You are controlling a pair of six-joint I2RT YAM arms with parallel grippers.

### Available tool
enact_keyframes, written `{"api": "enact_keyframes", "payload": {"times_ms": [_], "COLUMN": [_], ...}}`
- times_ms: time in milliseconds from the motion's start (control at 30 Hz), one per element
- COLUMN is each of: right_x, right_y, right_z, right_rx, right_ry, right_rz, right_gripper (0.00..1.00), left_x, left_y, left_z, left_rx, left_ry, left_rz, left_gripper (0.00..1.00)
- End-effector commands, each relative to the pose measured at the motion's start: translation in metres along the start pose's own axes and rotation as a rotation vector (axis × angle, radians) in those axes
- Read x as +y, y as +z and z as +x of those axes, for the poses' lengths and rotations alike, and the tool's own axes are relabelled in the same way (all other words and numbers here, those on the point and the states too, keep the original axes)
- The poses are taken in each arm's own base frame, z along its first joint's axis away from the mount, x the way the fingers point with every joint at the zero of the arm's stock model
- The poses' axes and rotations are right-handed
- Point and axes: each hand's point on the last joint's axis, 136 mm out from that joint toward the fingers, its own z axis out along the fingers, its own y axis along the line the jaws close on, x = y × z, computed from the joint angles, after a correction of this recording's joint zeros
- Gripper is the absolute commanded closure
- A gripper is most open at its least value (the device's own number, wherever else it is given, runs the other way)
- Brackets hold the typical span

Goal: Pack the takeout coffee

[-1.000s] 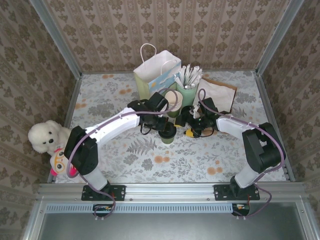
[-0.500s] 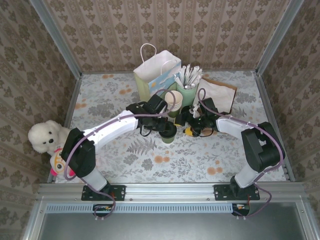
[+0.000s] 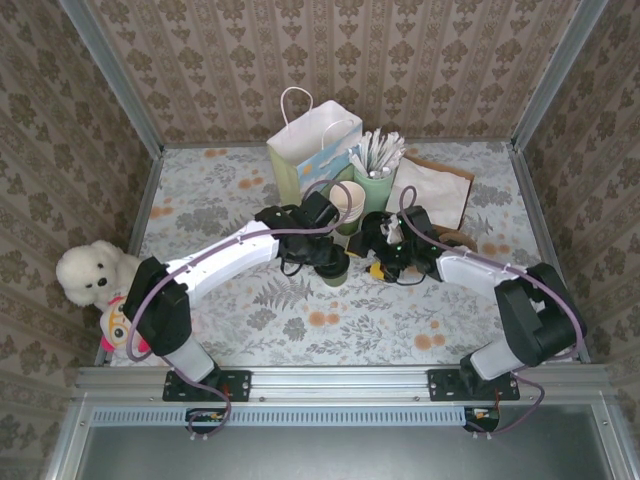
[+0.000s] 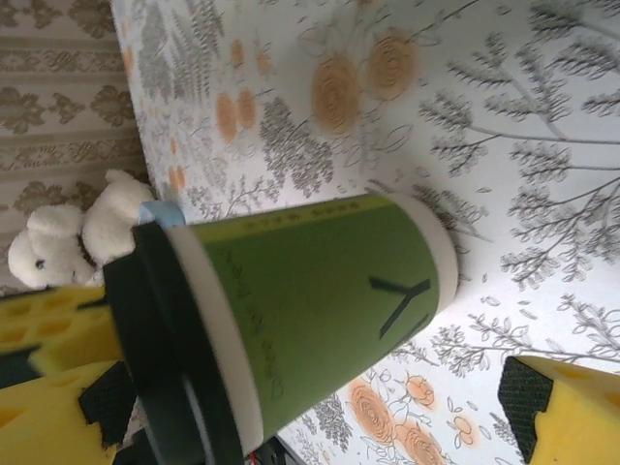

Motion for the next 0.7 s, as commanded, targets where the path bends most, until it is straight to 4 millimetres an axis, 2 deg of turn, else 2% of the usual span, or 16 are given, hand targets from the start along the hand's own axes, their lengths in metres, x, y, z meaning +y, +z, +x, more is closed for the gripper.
{"api": "enact_keyframes", "payload": {"times_ms": [0, 33, 133, 267, 300, 333, 467, 667], "right_x": [0.013, 0.019, 0.02, 0.02, 0.025, 0.02, 0.024, 0.021], "right_y": [-0.003, -0.008, -0.007, 0.001, 0.001, 0.009, 0.015, 0.017], "right_z": [-0.004, -0.003, 0.004, 0.017, 0.018, 0.02, 0.02, 0.022], "right_rx": [-0.104, -0.133, -0.142, -0.092, -0.094, -0.083, -0.104, -0.142], "right_ry": [-0.029, -0.048, -0.104, -0.209, -0.235, -0.234, -0.261, -0.314], "right_rz": [-0.065, -0.093, -0.119, -0.137, -0.158, -0.153, -0.191, -0.212], "right_gripper": [0.0, 0.0, 0.0, 0.0, 0.0, 0.0, 0.0, 0.01], "left_x": [0.026, 0.027, 0.027, 0.021, 0.02, 0.019, 0.016, 0.025], "left_y": [0.01, 0.009, 0.005, 0.004, 0.005, 0.006, 0.005, 0.008], "left_z": [0.038, 0.036, 0.03, 0.023, 0.021, 0.019, 0.012, 0.018], "left_rx": [0.131, 0.127, 0.117, 0.113, 0.111, 0.11, 0.101, 0.117], "left_ry": [-0.065, -0.077, -0.105, -0.116, -0.118, -0.117, -0.119, -0.15], "left_rz": [-0.132, -0.138, -0.157, -0.153, -0.155, -0.156, -0.174, -0.256], "left_gripper": [1.0, 1.0, 1.0, 1.0, 1.0, 1.0, 1.0, 1.0]}}
